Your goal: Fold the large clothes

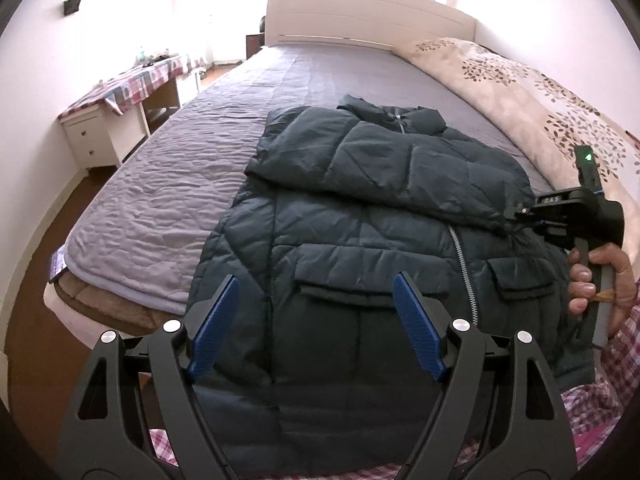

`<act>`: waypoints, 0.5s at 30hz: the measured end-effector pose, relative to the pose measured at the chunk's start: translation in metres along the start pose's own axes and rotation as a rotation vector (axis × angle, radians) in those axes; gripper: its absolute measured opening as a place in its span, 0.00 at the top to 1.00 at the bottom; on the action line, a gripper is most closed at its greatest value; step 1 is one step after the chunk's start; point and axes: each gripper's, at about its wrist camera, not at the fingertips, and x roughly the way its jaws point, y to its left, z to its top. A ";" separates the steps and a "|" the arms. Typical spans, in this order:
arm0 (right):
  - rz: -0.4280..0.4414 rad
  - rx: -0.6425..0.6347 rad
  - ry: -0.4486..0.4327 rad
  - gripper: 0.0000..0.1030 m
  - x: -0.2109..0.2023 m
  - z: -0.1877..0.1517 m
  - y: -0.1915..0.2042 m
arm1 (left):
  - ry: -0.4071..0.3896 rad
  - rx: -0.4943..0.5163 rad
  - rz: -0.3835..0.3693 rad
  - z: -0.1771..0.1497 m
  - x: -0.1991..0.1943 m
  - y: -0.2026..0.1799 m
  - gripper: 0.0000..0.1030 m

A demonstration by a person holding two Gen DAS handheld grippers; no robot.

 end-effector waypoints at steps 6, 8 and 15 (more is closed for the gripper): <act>-0.025 -0.005 -0.045 0.92 -0.007 0.005 0.002 | -0.001 0.016 0.003 0.000 -0.003 -0.001 0.25; -0.039 -0.009 -0.046 0.92 -0.010 0.002 0.000 | -0.002 0.015 0.006 0.000 -0.004 -0.001 0.25; -0.055 0.027 -0.061 0.92 -0.019 -0.002 -0.016 | 0.003 0.018 0.013 0.000 -0.003 -0.001 0.25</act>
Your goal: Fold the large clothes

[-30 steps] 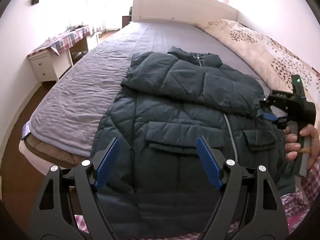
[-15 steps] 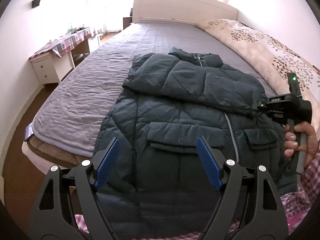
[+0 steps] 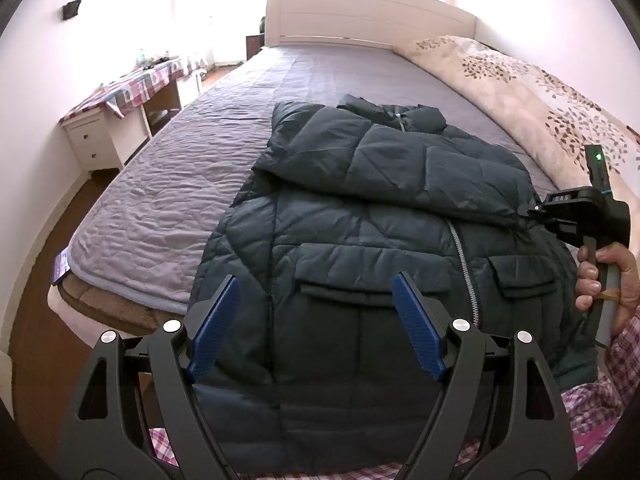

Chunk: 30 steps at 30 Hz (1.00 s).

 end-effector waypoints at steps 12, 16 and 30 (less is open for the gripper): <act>-0.039 -0.045 0.028 0.53 0.000 -0.003 -0.005 | 0.001 0.046 0.016 0.002 -0.003 -0.017 0.25; -0.055 -0.092 -0.033 0.48 -0.025 -0.010 -0.011 | 0.001 0.060 0.020 0.003 -0.005 -0.023 0.25; -0.177 -0.318 -0.103 0.53 -0.073 -0.103 -0.030 | 0.091 0.084 0.006 -0.008 0.001 -0.062 0.25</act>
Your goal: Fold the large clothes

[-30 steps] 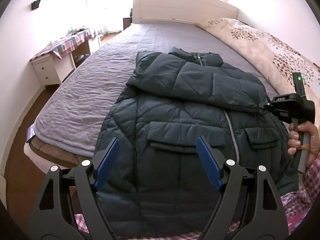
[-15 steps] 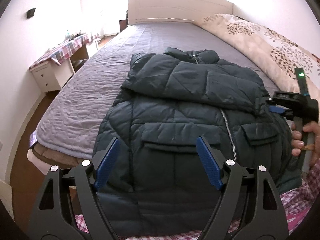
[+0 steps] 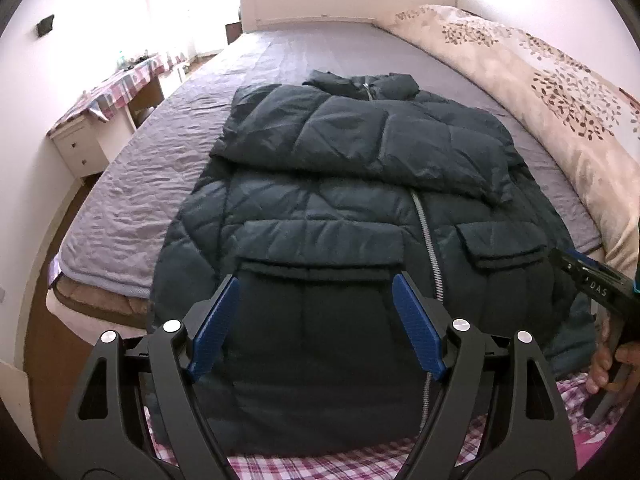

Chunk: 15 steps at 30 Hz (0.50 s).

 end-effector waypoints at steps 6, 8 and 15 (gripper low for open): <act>0.022 0.012 0.038 0.53 0.003 -0.008 -0.008 | 0.045 -0.046 -0.003 0.000 0.006 -0.002 0.25; 0.019 0.015 0.055 0.53 0.004 -0.013 -0.011 | 0.070 -0.085 -0.008 0.000 0.011 0.001 0.25; 0.027 0.025 0.099 0.53 0.007 -0.022 -0.022 | 0.088 -0.235 -0.023 0.007 0.015 0.016 0.25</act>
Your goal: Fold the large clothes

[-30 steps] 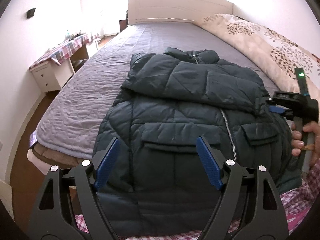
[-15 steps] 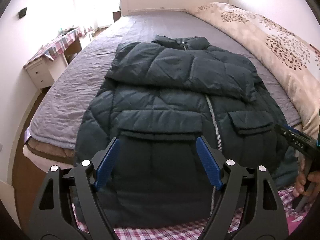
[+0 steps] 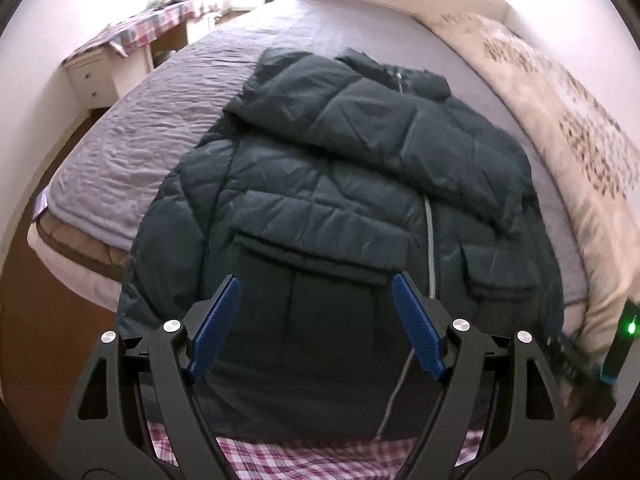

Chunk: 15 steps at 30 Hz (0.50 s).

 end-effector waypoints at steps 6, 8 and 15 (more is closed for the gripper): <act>0.022 0.024 -0.044 0.53 -0.017 -0.006 -0.005 | -0.045 0.003 0.018 -0.005 -0.017 0.009 0.25; 0.026 0.027 -0.066 0.53 -0.023 -0.007 -0.003 | -0.064 -0.010 0.021 -0.004 -0.024 0.018 0.25; 0.000 -0.015 -0.082 0.53 -0.026 -0.009 0.011 | -0.085 -0.065 0.020 -0.007 -0.034 0.062 0.25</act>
